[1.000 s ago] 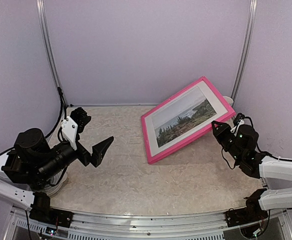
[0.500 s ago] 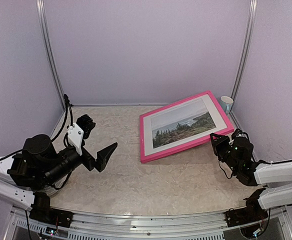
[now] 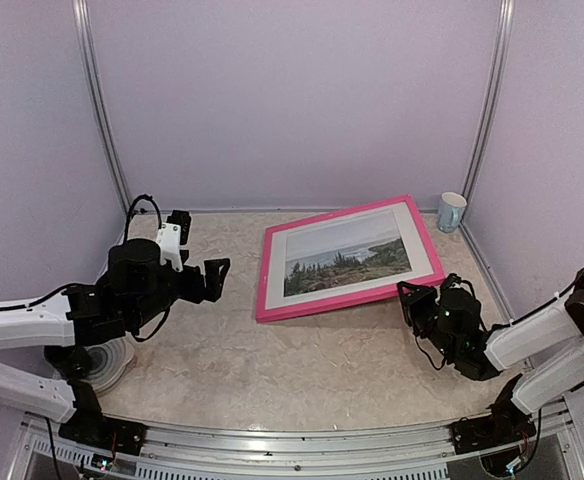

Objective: Put the photo into the frame
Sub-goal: Turn over the photo frame, then place the photo frame at the center of the board.

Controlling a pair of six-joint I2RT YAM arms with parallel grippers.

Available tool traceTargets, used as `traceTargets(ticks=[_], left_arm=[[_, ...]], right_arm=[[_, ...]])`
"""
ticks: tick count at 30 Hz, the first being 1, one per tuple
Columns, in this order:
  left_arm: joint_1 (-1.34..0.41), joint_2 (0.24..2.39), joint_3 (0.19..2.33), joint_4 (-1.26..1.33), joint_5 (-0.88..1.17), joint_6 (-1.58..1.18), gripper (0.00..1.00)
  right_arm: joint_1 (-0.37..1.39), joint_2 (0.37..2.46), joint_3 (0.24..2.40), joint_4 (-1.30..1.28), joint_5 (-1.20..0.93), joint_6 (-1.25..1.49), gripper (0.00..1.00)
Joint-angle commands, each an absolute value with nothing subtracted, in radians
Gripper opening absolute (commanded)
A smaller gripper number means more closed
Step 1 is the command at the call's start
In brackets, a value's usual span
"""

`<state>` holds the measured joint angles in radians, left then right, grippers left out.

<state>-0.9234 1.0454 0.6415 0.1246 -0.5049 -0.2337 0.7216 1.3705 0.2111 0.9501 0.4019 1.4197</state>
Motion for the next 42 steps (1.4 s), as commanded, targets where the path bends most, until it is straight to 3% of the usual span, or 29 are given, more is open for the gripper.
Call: traceTargets(ticks=[1,9,16,28,35,42], left_arm=[[-0.799,1.167,0.647,0.172,-0.273,-0.405,0.99],[-0.723,1.461,0.713,0.279,-0.088,-0.432,0.95],[-0.677,1.595,0.727,0.346,0.017,-0.462,0.87],[-0.649,1.664,0.762,0.327,0.000,-0.442,0.86],[-0.627,1.724,0.814,0.284,-0.042,-0.413,0.70],[-0.627,1.797,0.856,0.254,-0.040,-0.398,0.67]], right_arm=[[0.771,1.459,0.217,0.957,0.387,1.377,0.00],[0.804,1.601,0.237,1.058,0.376,1.426,0.00],[0.810,1.666,0.247,1.105,0.374,1.456,0.00],[0.808,1.673,0.278,0.974,0.352,1.484,0.04],[0.810,1.666,0.280,0.951,0.344,1.490,0.05],[0.809,1.653,0.286,0.902,0.335,1.496,0.09]])
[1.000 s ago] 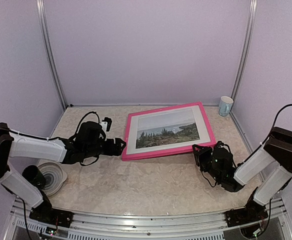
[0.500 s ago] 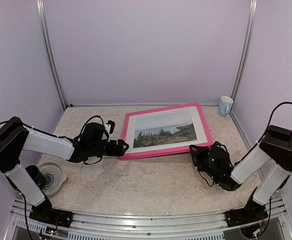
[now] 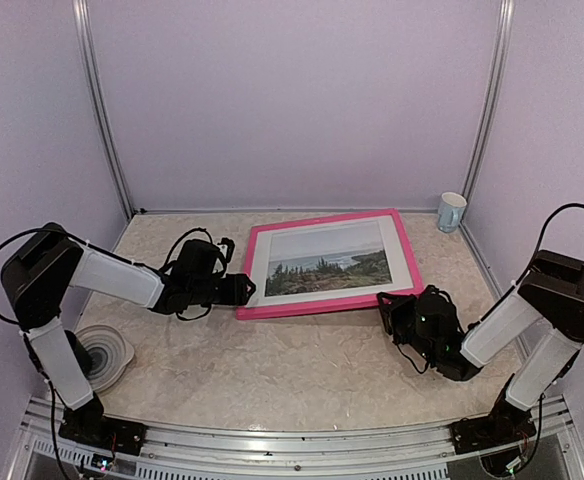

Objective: Put the photo into the frame
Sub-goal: Place the photo frame at the center of the board.

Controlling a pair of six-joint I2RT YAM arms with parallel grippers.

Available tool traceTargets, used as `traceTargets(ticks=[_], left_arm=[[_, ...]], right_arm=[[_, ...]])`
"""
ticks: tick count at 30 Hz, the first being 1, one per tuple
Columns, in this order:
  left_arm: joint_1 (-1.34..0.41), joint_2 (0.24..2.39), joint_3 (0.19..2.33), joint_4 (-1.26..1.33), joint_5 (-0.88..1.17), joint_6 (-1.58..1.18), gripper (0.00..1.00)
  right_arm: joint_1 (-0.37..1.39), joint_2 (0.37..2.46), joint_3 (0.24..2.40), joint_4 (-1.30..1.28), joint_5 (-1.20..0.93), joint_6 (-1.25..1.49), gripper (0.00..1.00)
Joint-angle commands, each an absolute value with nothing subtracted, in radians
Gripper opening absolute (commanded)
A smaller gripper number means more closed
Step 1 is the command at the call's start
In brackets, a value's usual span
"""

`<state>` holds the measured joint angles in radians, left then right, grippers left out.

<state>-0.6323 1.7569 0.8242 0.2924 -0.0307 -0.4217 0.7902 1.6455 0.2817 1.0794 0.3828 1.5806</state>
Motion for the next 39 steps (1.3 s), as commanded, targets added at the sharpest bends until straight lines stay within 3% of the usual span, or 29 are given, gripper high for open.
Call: traceTargets(ticks=[1,15,27,30,31,39], left_arm=[[-0.627,1.802,0.859,0.250,-0.041,-0.397,0.67],[-0.627,1.823,0.845,0.234,-0.069,-0.405,0.45],[-0.624,1.799,0.806,0.251,-0.072,-0.414,0.37],[-0.624,1.791,0.800,0.253,-0.071,-0.417,0.37],[-0.624,1.788,0.797,0.253,-0.071,-0.417,0.37],[-0.621,1.773,0.786,0.259,-0.068,-0.420,0.37]], right_arm=[[0.808,1.651,0.288,0.895,0.332,1.496,0.10],[0.809,1.645,0.301,0.802,0.272,1.538,0.20],[0.810,1.562,0.313,0.686,0.222,1.537,0.36],[0.810,1.537,0.314,0.661,0.211,1.534,0.44],[0.811,1.515,0.317,0.638,0.192,1.533,0.54],[0.816,1.451,0.368,0.520,0.099,1.478,0.78]])
